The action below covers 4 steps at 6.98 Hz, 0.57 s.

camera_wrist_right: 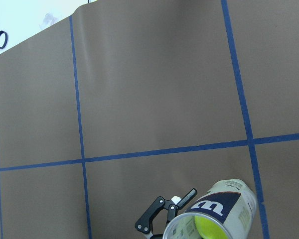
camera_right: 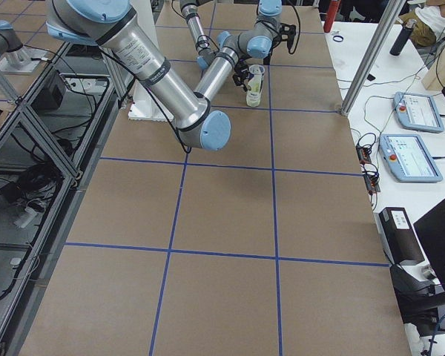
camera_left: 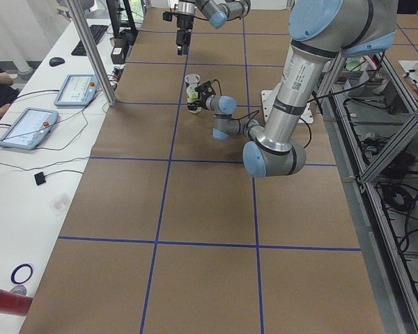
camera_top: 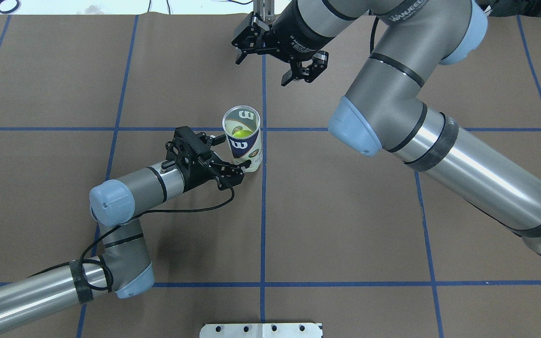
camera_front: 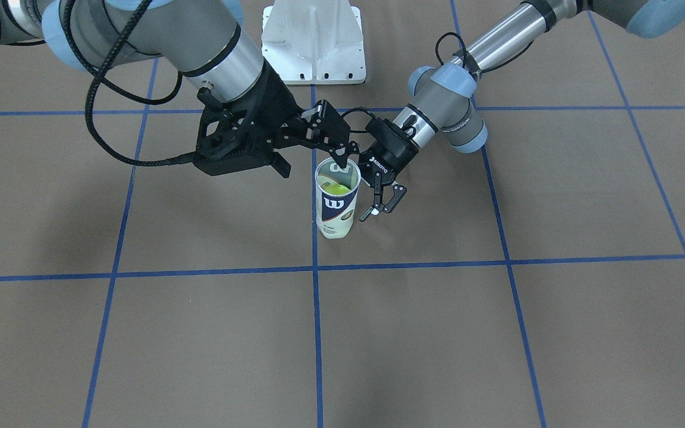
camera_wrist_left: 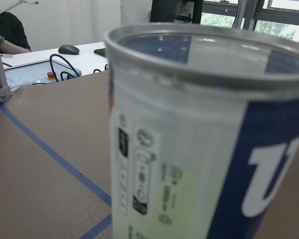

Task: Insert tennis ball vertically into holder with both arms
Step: 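Raise the right gripper away while the left gripper opens and releases the can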

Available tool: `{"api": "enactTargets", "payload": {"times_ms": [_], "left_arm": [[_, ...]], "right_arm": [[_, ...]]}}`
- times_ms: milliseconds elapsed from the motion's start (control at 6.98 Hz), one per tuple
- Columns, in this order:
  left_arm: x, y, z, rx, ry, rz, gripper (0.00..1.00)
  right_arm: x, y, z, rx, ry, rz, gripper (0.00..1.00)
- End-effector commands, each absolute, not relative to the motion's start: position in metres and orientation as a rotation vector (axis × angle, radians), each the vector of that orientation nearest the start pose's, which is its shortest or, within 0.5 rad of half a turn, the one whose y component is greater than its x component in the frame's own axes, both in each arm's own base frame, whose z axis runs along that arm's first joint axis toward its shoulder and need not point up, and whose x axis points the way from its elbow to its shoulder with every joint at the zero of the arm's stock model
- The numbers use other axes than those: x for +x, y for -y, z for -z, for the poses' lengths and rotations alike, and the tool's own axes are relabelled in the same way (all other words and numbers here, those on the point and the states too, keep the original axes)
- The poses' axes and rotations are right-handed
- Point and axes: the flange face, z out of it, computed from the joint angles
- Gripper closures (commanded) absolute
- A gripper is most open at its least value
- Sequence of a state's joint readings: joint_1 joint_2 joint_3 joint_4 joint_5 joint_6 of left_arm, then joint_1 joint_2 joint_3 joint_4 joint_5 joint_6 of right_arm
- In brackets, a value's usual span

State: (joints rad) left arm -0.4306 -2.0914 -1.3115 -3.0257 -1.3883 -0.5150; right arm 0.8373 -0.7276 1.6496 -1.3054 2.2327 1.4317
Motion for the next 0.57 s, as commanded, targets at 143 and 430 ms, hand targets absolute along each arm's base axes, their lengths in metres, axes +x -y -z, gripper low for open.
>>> {"api": "enactTargets", "payload": {"times_ms": [143,430], "left_arm": [[0.536,0.387,-0.333,1.239,-1.202,-0.328,0.01],[0.519,0.367,-0.337,1.237,-1.225,-0.338,0.01]], "right_arm": [[-0.331,0.573,-0.127,0.04,1.238,-0.19,0.0],[-0.285,0.6,-0.181,0.089,1.18,-0.175,0.0]]}}
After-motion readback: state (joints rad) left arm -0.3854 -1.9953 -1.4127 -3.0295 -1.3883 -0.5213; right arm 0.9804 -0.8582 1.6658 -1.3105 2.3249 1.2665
